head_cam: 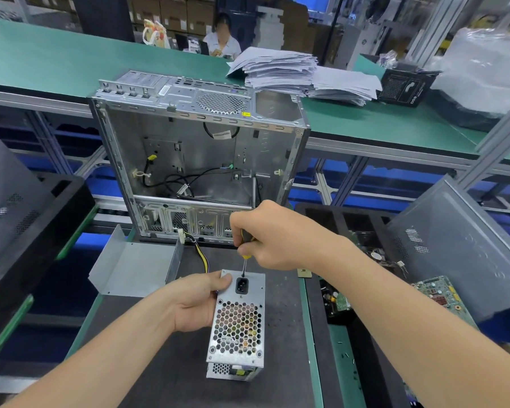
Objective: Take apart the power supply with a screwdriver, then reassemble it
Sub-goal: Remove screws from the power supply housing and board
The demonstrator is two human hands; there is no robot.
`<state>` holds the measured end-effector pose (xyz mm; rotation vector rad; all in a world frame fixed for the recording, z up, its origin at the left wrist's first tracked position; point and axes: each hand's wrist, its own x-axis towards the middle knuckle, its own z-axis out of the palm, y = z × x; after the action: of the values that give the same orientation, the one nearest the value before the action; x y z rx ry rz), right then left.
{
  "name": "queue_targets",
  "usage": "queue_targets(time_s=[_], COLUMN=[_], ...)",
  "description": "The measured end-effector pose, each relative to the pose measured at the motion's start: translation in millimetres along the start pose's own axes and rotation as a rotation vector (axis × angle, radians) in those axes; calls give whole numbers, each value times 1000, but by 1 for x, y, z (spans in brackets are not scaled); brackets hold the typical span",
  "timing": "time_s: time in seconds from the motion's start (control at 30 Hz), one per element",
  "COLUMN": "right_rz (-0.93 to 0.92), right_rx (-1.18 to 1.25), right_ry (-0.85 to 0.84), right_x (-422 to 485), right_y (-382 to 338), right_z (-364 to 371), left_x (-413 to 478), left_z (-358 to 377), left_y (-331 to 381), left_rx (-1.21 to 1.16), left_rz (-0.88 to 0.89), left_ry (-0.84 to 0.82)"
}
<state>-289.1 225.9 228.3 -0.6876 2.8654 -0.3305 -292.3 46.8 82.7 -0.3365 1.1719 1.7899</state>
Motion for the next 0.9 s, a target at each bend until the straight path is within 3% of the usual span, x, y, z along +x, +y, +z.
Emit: queue_targets(time_s=[0.33, 0.6, 0.9], right_rz=[-1, -119, -20], right_rx=[12, 84, 189], right_ry=[89, -99, 82], right_x=[2, -8, -8], right_y=[-4, 4, 4], right_z=[14, 1, 24], left_x=[0, 0, -2], left_z=[-1, 0, 7], left_y=[-1, 3, 0], left_rx=[2, 76, 64], left_rz=[-1, -52, 13], left_ry=[-25, -68, -9])
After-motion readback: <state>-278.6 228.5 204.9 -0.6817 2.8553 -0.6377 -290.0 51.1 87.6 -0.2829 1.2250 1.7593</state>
